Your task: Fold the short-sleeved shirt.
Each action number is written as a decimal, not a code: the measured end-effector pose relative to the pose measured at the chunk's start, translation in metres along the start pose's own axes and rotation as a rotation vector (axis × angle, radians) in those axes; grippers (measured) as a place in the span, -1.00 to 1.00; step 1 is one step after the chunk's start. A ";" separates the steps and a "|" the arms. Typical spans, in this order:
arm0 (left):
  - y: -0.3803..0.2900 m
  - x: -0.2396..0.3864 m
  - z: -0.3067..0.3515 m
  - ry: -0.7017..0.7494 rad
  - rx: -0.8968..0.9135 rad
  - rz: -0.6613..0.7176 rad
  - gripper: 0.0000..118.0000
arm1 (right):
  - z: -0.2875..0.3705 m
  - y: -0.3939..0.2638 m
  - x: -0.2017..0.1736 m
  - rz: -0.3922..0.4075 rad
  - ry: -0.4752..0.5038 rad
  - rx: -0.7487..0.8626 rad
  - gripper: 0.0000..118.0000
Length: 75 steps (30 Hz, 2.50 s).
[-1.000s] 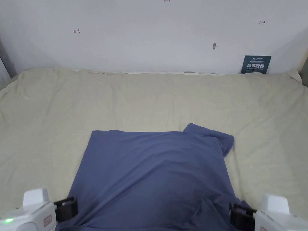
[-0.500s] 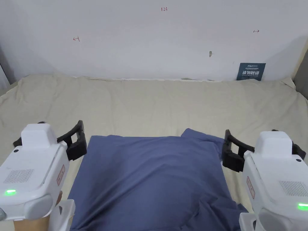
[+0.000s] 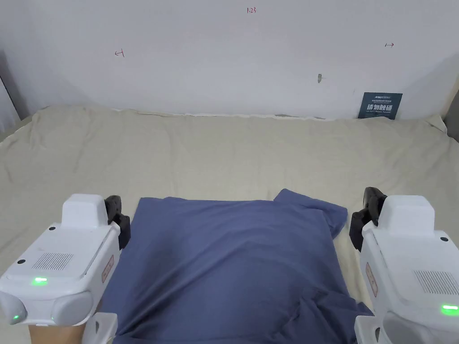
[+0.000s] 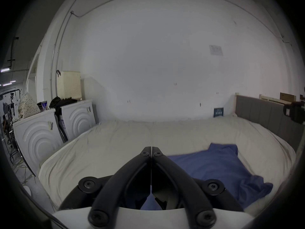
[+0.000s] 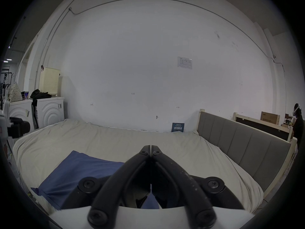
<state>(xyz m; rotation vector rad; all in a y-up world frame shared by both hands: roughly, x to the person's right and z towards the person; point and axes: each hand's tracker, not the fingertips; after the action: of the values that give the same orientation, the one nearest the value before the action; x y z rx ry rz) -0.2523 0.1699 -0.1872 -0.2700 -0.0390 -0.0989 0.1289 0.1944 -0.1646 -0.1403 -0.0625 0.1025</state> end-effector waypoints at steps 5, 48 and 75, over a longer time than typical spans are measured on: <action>-0.041 -0.027 -0.016 -0.077 -0.216 0.032 -1.00 | -0.004 -0.006 -0.002 0.009 0.012 -0.030 -0.97; -0.160 -0.047 -0.024 -0.075 -0.622 0.080 -0.92 | -0.024 -0.233 0.048 -0.132 0.014 -0.859 -0.70; -0.098 -0.065 -0.226 -0.013 -0.629 0.160 -0.92 | -0.215 -0.137 0.035 -0.017 0.017 -0.673 -0.89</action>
<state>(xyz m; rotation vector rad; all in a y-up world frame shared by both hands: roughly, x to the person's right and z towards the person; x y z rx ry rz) -0.3210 0.0214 -0.3819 -0.9007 0.0018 0.0538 0.1920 0.0342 -0.3557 -0.8130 -0.0795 0.0596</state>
